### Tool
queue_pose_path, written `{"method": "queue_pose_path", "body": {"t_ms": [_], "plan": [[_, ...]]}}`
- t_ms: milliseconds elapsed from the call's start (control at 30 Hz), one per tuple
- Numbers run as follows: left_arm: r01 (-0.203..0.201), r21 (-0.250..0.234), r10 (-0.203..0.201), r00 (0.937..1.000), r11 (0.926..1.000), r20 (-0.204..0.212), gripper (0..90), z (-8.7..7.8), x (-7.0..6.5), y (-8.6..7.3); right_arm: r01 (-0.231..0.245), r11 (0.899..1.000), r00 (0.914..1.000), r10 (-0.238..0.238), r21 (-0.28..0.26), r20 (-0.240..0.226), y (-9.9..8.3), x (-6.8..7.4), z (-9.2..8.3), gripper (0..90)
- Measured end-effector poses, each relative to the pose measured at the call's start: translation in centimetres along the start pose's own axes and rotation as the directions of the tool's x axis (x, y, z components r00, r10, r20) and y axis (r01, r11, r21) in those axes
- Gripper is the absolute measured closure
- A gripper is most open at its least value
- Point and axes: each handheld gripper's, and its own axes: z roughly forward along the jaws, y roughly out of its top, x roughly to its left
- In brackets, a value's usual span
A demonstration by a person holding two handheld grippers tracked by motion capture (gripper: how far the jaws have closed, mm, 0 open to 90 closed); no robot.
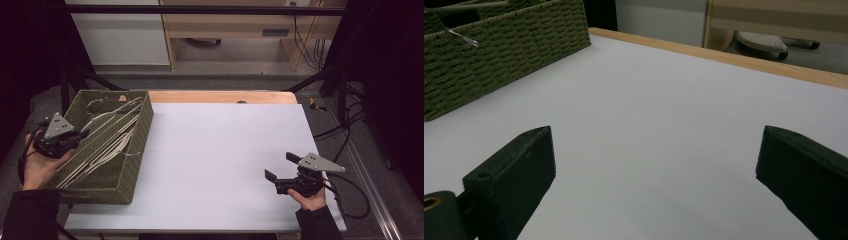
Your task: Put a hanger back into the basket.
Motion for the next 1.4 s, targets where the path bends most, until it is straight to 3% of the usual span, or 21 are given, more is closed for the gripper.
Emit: {"method": "queue_pose_path", "body": {"t_ms": [200, 300, 333, 433, 567, 633, 700, 767, 900, 967, 1033, 1167, 1233, 1300, 1367, 1400], "plan": [[-0.003, 0.064, 0.002, 0.9999, 0.9979, 0.017, 85.6, 2.3, -1.3, -1.9, 0.004, 1.000, 1.0000, -0.004, 0.002, 0.001, 0.0, 0.0, 0.1, 3.3], [0.024, 0.128, -0.033, 0.9975, 0.9915, 0.063, 84.0, 2.8, -1.7, -2.3, 0.009, 1.000, 1.0000, -0.009, 0.005, -0.003, 0.0, 0.0, 0.1, 3.3], [0.016, 0.141, -0.026, 0.9973, 0.9898, 0.068, 82.8, 2.8, -1.8, -2.4, 0.006, 1.000, 1.0000, -0.006, 0.003, -0.002, 0.0, 0.0, 0.1, 3.3], [0.041, 0.168, -0.060, 0.9923, 0.9848, 0.109, 79.9, 2.8, -1.9, -2.3, 0.010, 1.000, 0.9999, -0.010, 0.002, -0.006, 0.0, 0.0, 0.1, 3.4], [0.060, 0.139, -0.084, 0.9821, 0.9885, 0.169, 72.7, 2.6, -2.4, -2.1, 0.005, 1.000, 1.0000, -0.005, 0.001, -0.004, 0.0, 0.1, 0.3, 3.4], [0.019, 0.137, -0.045, 0.9806, 0.9903, 0.191, 70.4, 2.1, -2.5, -1.9, 0.010, 1.000, 0.9999, -0.010, 0.007, -0.008, 0.0, 0.2, 0.3, 3.4], [0.029, 0.110, -0.049, 0.9818, 0.9936, 0.183, 69.9, 1.7, -2.8, -1.6, 0.014, 1.000, 0.9998, -0.013, 0.009, -0.011, 0.0, 0.2, 0.3, 3.4], [0.014, 0.093, -0.031, 0.9824, 0.9956, 0.184, 69.5, 1.0, -2.6, -1.2, 0.011, 1.000, 0.9999, -0.011, 0.005, -0.010, 0.0, 0.3, 0.3, 3.4], [0.067, 0.004, -0.067, 0.9864, 0.9977, 0.150, 63.9, -0.2, -2.8, -0.3, 0.009, 1.000, 0.9999, -0.009, 0.001, -0.008, 0.1, 0.3, 0.3, 3.5], [0.143, -0.073, -0.133, 0.9819, 0.9870, 0.136, 57.3, -0.8, -3.3, 0.4, 0.007, 1.000, 0.9999, -0.007, -0.001, -0.011, 0.1, 0.3, 0.3, 3.5], [0.186, -0.151, -0.168, 0.9777, 0.9708, 0.126, 49.3, -1.6, -4.0, 1.1, 0.012, 1.000, 0.9998, -0.012, -0.002, -0.014, 0.1, 0.3, 0.4, 3.5], [0.247, -0.278, -0.205, 0.9638, 0.9283, 0.170, 33.7, -2.8, -6.2, 2.5, 0.009, 1.000, 0.9998, -0.009, -0.013, -0.018, 0.2, 0.4, 0.4, 3.4], [0.269, -0.305, -0.214, 0.9557, 0.9134, 0.203, 26.5, -3.0, -7.7, 3.1, 0.008, 1.000, 0.9998, -0.008, -0.020, -0.019, 0.3, 0.4, 0.3, 3.3], [0.281, -0.316, -0.215, 0.9494, 0.9061, 0.229, 21.2, -2.9, -8.8, 3.4, 0.009, 0.999, 0.9998, -0.010, -0.031, -0.019, 0.4, 0.4, 0.1, 3.3], [0.301, -0.329, -0.217, 0.9387, 0.8951, 0.268, 16.2, -2.7, -10.3, 3.7, 0.009, 0.999, 0.9997, -0.010, -0.037, -0.021, 0.4, 0.4, 0.1, 3.1], [0.301, -0.329, -0.214, 0.9367, 0.8949, 0.277, 14.1, -2.5, -11.0, 3.9, 0.009, 0.999, 0.9997, -0.010, -0.037, -0.021, 0.4, 0.4, 0.0, 3.1]]}}
